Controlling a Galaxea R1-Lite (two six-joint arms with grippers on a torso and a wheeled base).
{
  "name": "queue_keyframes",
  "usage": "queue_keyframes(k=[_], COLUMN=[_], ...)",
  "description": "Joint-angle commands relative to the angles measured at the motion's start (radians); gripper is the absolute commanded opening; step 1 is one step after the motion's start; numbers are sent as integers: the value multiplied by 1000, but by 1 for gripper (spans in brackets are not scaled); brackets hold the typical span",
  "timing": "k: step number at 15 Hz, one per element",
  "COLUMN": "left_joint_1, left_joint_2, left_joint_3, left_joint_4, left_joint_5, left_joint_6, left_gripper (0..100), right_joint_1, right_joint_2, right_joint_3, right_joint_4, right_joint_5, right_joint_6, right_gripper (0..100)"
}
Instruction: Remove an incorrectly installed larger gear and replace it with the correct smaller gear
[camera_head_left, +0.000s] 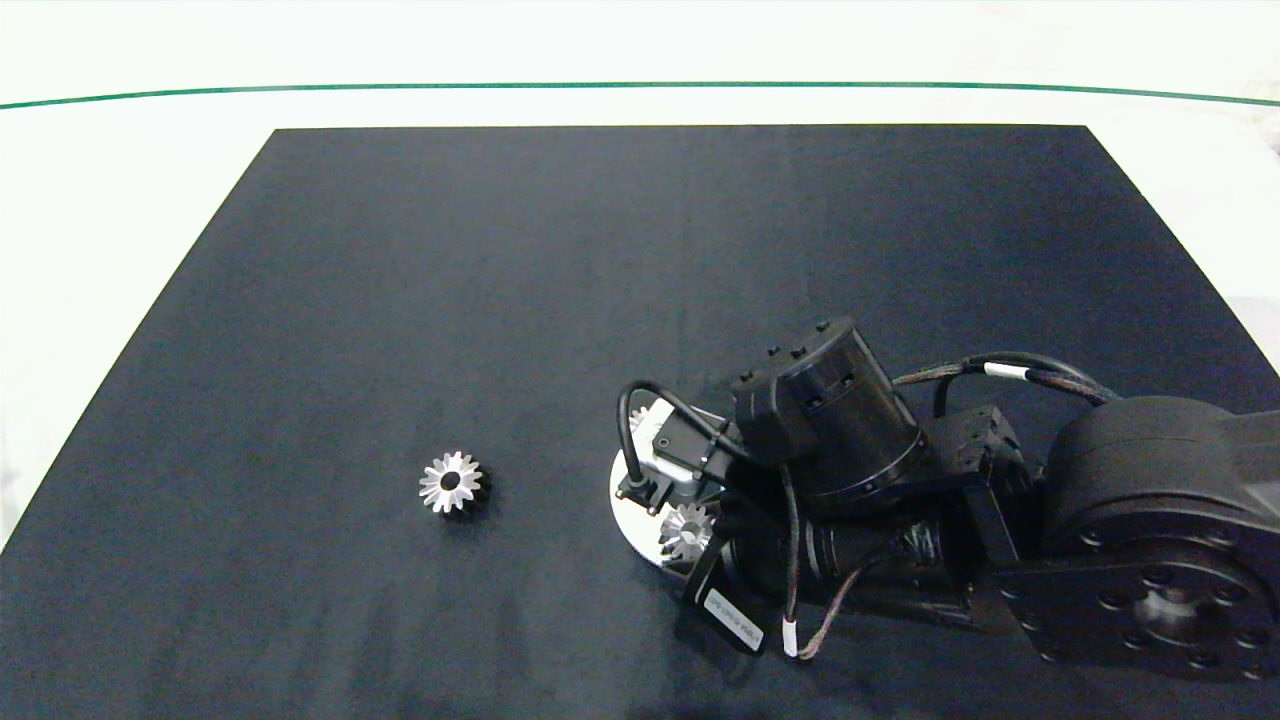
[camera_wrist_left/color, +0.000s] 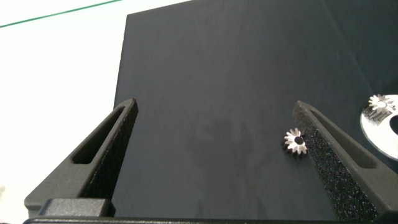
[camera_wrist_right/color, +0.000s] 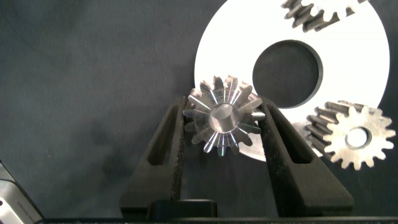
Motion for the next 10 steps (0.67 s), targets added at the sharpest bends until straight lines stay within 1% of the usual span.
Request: queue_keyframes(k=[1,2,3,9,10], left_joint_1=[0,0,-1,-1,-1], left_joint_2=[-17,-20,-24,-27,-27], left_joint_3=[13,23,25,25,25], left_joint_4=[0,0,0,0,0], left_joint_5=[1,1,1,1,1], left_joint_6=[1,1,1,1,1], left_gripper=[100,100,100,100,100], right_joint_1=[9,14,20,17,16], right_joint_2=[18,19,21,34,34], right_joint_3=[-5,-8,-10,-11,-11], right_joint_4=[1,1,1,-1,-1], right_joint_5=[-6,-6,-8,-18,-25], right_joint_6=[4,12,13,13,13], right_gripper=[25,25,25,25,25])
